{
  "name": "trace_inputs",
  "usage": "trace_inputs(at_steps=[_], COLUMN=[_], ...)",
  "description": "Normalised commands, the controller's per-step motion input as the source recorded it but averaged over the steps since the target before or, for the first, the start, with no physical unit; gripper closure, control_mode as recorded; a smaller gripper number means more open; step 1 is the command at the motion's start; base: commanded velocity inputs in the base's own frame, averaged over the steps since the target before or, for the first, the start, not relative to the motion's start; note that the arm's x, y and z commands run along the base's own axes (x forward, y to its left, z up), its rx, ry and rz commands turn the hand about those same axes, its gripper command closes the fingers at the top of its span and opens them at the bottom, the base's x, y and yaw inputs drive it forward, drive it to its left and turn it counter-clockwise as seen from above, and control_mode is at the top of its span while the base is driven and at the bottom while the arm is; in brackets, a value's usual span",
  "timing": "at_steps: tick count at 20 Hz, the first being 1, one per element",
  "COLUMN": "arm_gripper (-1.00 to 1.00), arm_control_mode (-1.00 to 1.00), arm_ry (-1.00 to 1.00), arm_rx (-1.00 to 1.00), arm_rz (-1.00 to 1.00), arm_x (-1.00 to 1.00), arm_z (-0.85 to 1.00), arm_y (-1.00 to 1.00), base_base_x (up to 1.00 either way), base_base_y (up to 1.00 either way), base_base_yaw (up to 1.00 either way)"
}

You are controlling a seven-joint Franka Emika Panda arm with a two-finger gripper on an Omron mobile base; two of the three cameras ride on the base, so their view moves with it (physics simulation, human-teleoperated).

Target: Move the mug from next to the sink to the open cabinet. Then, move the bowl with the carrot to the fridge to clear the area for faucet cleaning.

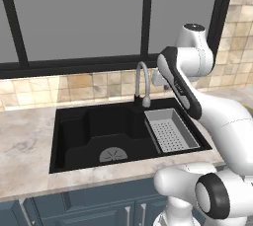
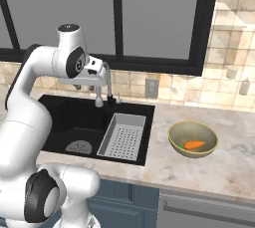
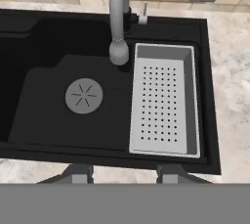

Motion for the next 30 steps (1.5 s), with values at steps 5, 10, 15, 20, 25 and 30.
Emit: trace_inputs(at_steps=[5, 10, 15, 20, 25, 30], arm_gripper=[-1.00, -1.00, -1.00, -1.00, -1.00, -1.00], arm_control_mode=[-1.00, -1.00, -1.00, -1.00, -1.00, 1.00], arm_ry=[0.00, 0.00, -0.03, -0.01, 0.00, 0.00], arm_rx=[0.00, 0.00, 0.00, 0.00, 0.00, 0.00], arm_rz=[0.00, 0.00, 0.05, 0.02, 0.00, -0.02], arm_x=[-0.10, 0.00, -0.12, -0.14, 0.00, -0.19], arm_z=[-0.09, 0.00, -0.04, -0.08, 0.00, -0.01], arm_y=[-0.06, 0.00, -0.19, -0.17, 0.00, -0.03], base_base_x=[0.00, 0.00, 0.00, 0.00, 0.00, -0.39], base_base_y=[0.00, 0.00, 0.00, 0.00, 0.00, -0.16], base_base_yaw=[0.00, 0.00, 0.00, 0.00, 0.00, -0.03])
